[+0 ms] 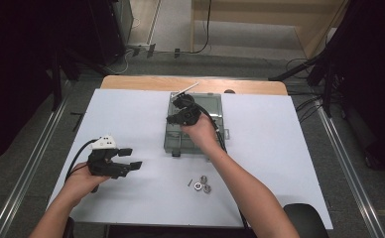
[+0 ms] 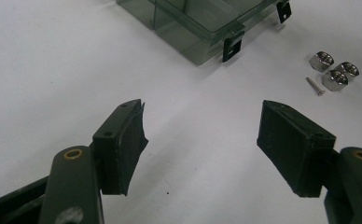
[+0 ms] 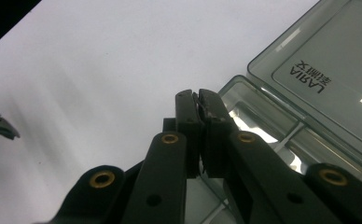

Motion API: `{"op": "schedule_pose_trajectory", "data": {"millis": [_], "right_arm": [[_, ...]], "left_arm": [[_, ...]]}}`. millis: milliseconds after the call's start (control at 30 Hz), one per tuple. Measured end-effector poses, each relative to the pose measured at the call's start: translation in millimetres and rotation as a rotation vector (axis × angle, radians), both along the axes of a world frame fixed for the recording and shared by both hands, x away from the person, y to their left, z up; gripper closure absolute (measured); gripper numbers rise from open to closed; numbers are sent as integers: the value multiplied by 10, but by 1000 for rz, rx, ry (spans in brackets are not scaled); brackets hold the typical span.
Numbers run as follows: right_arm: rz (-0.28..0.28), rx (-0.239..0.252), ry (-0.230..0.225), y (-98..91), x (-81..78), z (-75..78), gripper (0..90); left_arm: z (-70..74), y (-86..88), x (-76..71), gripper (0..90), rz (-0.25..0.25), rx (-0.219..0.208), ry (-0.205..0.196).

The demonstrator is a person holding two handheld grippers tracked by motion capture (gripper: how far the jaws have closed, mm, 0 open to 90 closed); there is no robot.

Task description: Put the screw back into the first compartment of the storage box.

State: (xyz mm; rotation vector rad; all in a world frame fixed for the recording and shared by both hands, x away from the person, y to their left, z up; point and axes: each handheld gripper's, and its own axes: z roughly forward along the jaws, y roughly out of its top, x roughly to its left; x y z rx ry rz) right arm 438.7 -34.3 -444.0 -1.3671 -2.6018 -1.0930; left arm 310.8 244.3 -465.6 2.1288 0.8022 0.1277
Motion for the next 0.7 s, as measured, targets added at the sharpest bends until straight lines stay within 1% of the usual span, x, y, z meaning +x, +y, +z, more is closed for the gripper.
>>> {"op": "schedule_pose_trajectory", "data": {"millis": [300, 367, 433, 467, 533, 600, 667, 700], "right_arm": [[-19, -26, 20, 17, 65, -131, 874], [-24, -35, 16, 22, 71, -148, 805], [-18, -27, 8, 8, 65, -133, 716], [-18, -18, 0, 0, 57, -119, 673], [-2, 9, 3, -22, 42, -85, 619], [25, 33, -1, -49, 29, -55, 549], [39, 45, -13, -69, -1, -14, 478], [47, 50, -27, -80, -17, 1, 452]], "left_arm": [[-2, 4, 0, 315, 1, 1, 1], [2, 10, -1, 315, 1, 0, 1], [4, 17, -1, 315, 1, 0, -1], [3, 19, 0, 315, 2, 1, 0], [-1, 20, 2, 315, 4, 1, 2], [1, 21, 1, 315, 6, 1, 2], [2, 18, -1, 315, 7, 1, 2], [2, 17, -2, 315, 7, 2, 1]]}}
